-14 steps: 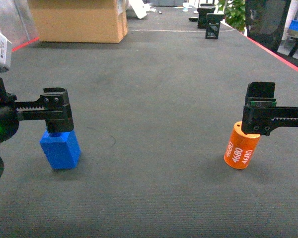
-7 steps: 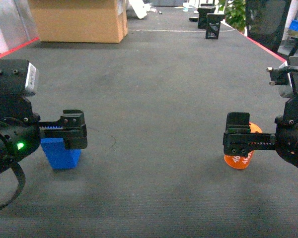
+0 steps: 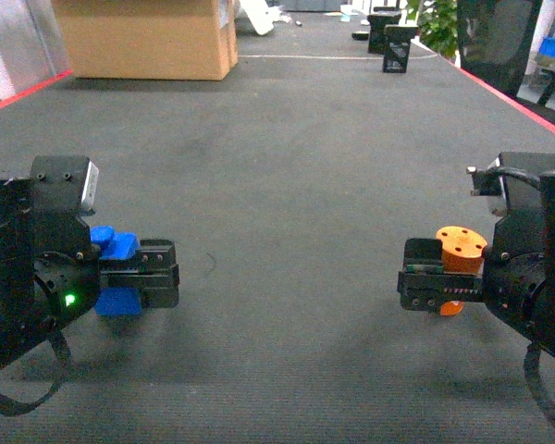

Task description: Sort blue parts and orange caps into right shelf containers

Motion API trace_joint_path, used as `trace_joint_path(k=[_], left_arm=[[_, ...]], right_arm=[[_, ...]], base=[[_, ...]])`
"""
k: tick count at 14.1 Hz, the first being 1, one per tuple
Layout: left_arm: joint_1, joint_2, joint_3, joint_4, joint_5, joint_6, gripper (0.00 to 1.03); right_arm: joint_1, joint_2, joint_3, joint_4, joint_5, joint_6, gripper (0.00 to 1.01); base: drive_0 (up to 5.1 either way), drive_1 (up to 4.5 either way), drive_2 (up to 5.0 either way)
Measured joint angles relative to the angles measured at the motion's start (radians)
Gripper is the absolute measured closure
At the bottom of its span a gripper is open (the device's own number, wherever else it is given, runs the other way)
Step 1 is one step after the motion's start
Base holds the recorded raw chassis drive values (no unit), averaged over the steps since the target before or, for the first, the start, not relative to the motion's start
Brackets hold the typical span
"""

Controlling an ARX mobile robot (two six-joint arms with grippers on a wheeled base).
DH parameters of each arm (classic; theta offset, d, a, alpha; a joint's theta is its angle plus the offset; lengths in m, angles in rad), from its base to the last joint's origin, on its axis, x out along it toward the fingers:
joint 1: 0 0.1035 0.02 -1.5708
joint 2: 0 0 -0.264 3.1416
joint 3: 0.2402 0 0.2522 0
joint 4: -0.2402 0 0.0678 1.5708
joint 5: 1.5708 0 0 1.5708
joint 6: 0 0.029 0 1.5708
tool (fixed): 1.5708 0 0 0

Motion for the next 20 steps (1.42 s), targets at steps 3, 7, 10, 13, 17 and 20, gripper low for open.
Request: trace_joint_path(k=[3,7,10,13,17,20], left_arm=[[0.005,0.031,0.013,-0.017,0.001,-0.024,0.05],[0.007,0.031,0.016,-0.030,0.001,-0.027,0.28],[0.007,0.031,0.014,-0.020,0.000,-0.039,0.59],[0.010,-0.006,-0.031,0.023,-0.006,-0.045,0.61],[0.013,-0.314,-0.194,0.097,-0.032,-0.043,0.61],[0.009,-0.702,-0.379,-0.039,-0.083,-0.032,0.61]], right_arm=[[0.008,0.063,0.035,0.014,0.027,0.010,0.03],[0.021,0.070,0.043,0.024,0.054,-0.008,0.37],[0.020,0.072,0.041,0.042,0.051,-0.013,0.57],[0.019,0.016,-0.036,0.092,0.042,-0.016,0.57],[0.003,-0.356,-0.268,0.092,0.013,-0.017,0.57],[-0.016,-0.847,-0.457,-0.155,0.034,-0.038,0.57]], base=[[0.0,0.00,0.0],[0.0,0.00,0.0],[0.0,0.00,0.0],[0.0,0.00,0.0],[0.0,0.00,0.0],[0.0,0.00,0.0]])
